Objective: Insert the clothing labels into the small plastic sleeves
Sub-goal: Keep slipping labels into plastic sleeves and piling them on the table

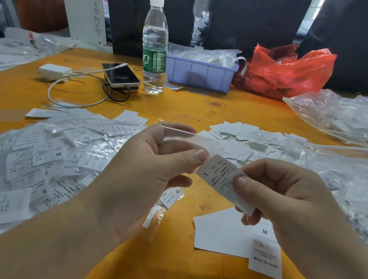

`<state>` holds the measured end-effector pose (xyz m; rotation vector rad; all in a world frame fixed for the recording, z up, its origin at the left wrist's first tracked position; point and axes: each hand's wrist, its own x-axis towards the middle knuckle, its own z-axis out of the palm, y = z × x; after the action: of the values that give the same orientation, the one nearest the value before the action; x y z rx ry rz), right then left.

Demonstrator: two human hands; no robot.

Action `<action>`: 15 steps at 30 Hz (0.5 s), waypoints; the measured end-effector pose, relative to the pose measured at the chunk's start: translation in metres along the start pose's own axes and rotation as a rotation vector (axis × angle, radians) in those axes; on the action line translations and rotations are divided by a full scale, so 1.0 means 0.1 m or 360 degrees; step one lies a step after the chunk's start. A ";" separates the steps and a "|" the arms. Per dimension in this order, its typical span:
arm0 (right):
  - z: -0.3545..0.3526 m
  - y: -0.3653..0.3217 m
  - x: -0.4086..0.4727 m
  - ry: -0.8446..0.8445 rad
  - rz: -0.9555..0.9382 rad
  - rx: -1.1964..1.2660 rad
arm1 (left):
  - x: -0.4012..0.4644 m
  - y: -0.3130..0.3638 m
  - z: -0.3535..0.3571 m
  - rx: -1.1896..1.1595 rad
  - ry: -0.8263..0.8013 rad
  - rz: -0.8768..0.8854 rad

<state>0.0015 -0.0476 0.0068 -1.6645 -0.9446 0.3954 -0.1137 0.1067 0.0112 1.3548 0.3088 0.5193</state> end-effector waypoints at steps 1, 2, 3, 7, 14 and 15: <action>0.00 0.00 0.00 0.0006 0.0005 -0.0009 | 0.00 0.00 0.00 0.0001 -0.0005 0.0002; 0.00 0.00 0.00 0.0012 0.0010 -0.0019 | 0.00 0.01 -0.01 0.0004 -0.0006 0.0007; 0.00 0.00 0.00 0.0018 0.0014 -0.0027 | 0.01 0.01 -0.01 0.0011 -0.0006 0.0014; -0.01 0.00 0.01 0.0030 0.0042 -0.0035 | 0.01 0.01 -0.01 0.0029 -0.0018 0.0040; 0.00 -0.01 0.00 -0.0005 0.0066 -0.0059 | 0.00 0.01 -0.01 0.0055 -0.0024 0.0072; 0.00 -0.01 0.00 -0.0005 0.0065 -0.0057 | 0.00 0.01 0.00 0.0066 -0.0017 0.0080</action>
<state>0.0016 -0.0476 0.0080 -1.7183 -0.9262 0.4111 -0.1140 0.1071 0.0123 1.4078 0.2787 0.5499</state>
